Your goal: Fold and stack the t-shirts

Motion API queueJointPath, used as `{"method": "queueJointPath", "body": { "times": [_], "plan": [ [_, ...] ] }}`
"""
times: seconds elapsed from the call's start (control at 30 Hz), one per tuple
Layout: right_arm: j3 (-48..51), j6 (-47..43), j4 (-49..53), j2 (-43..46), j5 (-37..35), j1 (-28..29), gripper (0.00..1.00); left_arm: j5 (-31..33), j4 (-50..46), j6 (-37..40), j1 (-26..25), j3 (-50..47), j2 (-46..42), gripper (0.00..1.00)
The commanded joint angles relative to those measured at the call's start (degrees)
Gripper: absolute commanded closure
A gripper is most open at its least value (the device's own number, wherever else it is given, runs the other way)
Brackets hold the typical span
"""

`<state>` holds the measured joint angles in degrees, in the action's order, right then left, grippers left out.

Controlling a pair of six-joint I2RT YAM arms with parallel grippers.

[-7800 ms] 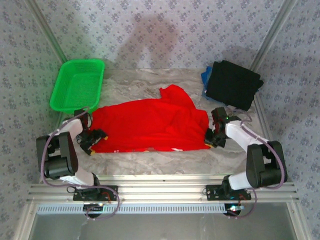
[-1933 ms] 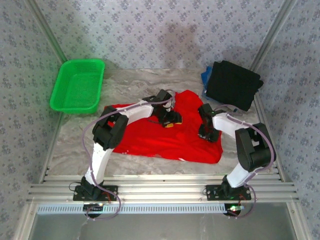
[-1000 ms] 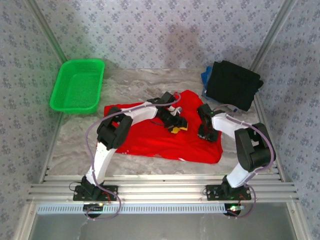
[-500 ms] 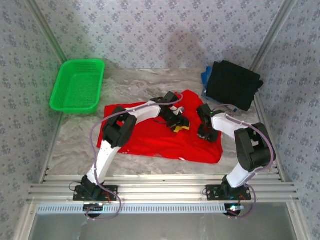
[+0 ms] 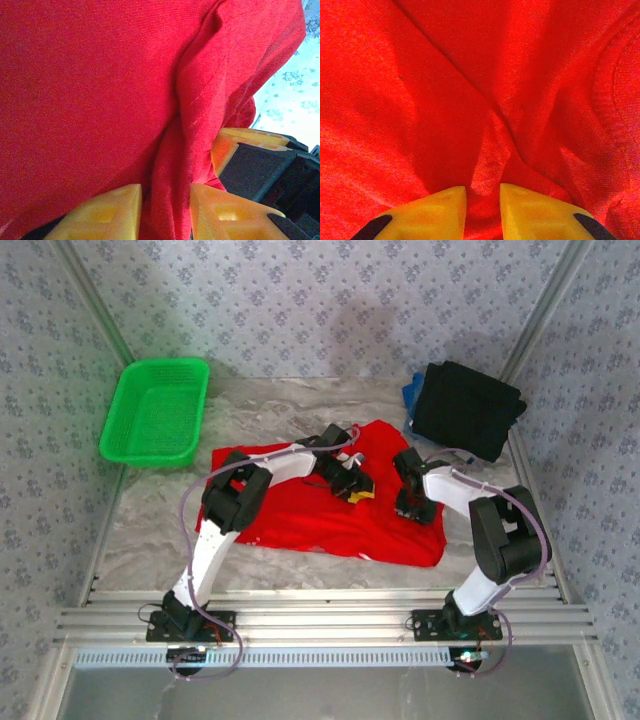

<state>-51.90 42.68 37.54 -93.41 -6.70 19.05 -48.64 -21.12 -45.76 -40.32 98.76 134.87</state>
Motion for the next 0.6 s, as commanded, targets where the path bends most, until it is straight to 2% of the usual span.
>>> {"method": "queueJointPath", "body": {
  "times": [0.0, 0.43, 0.57],
  "plan": [
    [1.4, 0.8, 2.0, -1.0, 0.1, 0.2, 0.73, 2.4, -0.6, -0.7, 0.5, -1.8, 0.1, 0.70],
    [1.5, 0.8, 1.7, -1.7, 0.4, 0.3, 0.73, 2.4, 5.5, -4.1, 1.5, -6.3, -1.8, 0.72],
    [1.4, 0.8, 1.7, -2.0, 0.4, 0.3, 0.73, 2.2, 6.7, -4.9, 1.7, -7.3, -1.9, 0.78]
  ]
}}
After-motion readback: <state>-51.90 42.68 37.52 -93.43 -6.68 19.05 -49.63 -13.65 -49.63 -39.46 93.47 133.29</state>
